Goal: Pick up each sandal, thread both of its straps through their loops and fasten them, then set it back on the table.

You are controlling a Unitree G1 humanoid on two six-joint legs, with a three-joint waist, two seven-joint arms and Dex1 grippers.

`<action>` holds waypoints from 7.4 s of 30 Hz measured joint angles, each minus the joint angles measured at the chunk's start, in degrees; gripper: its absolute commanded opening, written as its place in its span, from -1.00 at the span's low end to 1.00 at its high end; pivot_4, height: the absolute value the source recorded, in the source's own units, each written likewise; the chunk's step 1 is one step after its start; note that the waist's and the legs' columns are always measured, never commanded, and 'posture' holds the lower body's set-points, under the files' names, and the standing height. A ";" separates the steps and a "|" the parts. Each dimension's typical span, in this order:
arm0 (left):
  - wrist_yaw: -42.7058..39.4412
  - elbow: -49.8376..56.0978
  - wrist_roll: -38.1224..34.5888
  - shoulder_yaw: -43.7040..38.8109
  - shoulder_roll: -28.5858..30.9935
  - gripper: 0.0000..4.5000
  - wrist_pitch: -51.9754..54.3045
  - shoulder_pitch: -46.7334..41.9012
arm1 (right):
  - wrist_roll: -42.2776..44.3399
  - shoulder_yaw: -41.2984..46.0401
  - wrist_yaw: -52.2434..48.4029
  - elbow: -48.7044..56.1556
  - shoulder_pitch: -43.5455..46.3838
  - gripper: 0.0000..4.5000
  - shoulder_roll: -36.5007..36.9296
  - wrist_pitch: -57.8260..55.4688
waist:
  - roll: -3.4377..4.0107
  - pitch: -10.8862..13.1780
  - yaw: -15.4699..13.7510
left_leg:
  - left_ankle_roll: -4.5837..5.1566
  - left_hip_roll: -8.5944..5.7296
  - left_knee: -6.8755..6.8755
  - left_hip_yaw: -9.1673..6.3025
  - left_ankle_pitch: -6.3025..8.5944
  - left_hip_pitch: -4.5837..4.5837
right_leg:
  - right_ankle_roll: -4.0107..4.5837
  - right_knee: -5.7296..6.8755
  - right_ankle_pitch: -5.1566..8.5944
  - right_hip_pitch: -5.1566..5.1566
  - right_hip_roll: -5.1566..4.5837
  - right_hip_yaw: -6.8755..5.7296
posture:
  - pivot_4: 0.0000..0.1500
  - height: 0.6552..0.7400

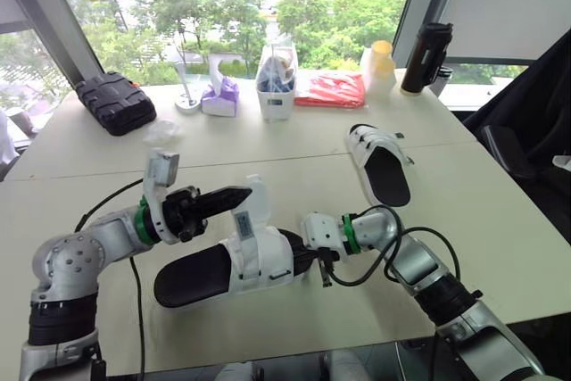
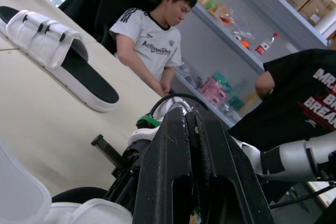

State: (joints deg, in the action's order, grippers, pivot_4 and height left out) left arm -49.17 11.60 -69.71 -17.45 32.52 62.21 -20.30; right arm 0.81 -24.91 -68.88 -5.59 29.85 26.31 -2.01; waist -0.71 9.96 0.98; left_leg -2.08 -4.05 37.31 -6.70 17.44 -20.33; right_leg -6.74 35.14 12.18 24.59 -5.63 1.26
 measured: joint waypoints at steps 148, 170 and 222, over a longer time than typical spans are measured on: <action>-4.82 -47.54 25.29 4.32 -17.71 0.75 -5.37 -29.75 | -1.80 -1.86 0.91 1.88 -0.62 -1.00 0.66 1.66 | -0.24 -0.16 0.14 | -0.02 -0.03 -0.17 -0.11 -0.01 0.69 | -0.14 -0.13 0.10 -0.76 -0.01 -0.15 | 1.00 1.00; -17.98 -17.09 32.31 17.30 -6.91 -0.97 -17.89 -17.20 | -1.80 -1.79 1.41 1.83 -0.47 -1.00 0.54 2.36 | -0.24 -0.15 0.13 | -0.65 0.00 -0.17 -0.10 -0.38 0.01 | -0.03 -0.07 0.03 -0.02 0.00 -0.09 | 1.00 1.00; -7.62 -22.54 72.92 45.16 7.45 0.97 -127.70 -14.24 | -1.77 -1.09 -1.03 -3.72 2.00 -1.00 -0.15 7.63 | -0.17 -0.17 -0.16 | -0.12 -0.01 -0.14 -0.06 -0.11 0.05 | -0.02 -0.07 0.01 -0.09 0.04 -0.11 | 1.00 1.00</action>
State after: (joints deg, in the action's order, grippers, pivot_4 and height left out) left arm -56.79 -10.94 3.22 27.71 39.97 -65.49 -34.54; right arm -0.96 -26.00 -69.91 -9.30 31.84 26.16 5.62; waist -0.87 9.79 0.82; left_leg -2.20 -4.06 37.18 -6.76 17.34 -20.29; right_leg -6.76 35.07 12.20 24.50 -5.59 1.14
